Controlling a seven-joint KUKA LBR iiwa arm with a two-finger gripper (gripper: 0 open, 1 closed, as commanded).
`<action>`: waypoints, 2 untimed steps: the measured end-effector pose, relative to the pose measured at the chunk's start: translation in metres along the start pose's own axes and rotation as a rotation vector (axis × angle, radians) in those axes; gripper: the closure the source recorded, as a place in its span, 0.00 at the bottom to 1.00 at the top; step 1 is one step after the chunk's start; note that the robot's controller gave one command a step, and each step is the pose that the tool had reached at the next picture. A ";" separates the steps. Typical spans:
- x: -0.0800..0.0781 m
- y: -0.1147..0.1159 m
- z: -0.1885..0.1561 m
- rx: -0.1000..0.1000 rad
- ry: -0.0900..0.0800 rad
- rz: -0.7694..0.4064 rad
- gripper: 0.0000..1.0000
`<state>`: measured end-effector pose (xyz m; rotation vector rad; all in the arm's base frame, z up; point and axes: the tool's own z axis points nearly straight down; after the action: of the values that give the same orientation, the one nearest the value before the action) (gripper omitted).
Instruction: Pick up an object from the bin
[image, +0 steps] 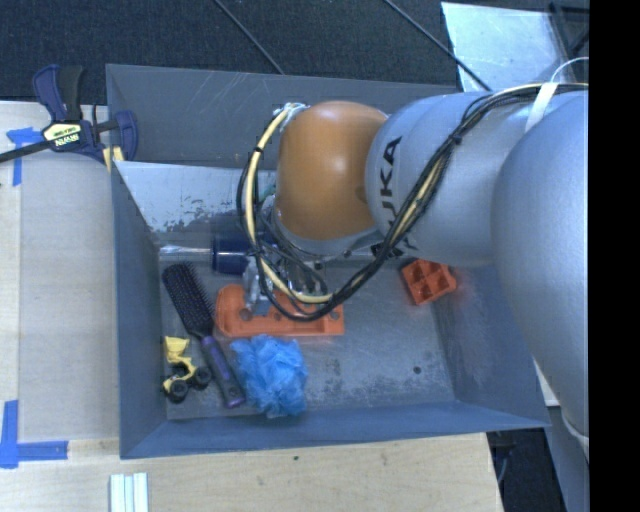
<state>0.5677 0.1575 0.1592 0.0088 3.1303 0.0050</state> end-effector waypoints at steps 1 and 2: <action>0.035 0.002 -0.031 -0.001 -0.001 0.006 1.00; -0.001 0.006 0.021 0.001 0.000 -0.098 1.00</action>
Offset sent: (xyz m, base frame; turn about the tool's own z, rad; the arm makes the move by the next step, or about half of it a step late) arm -0.0004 0.0070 -0.0179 -0.0972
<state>0.5687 0.1640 0.1388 -0.1441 3.1268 0.0025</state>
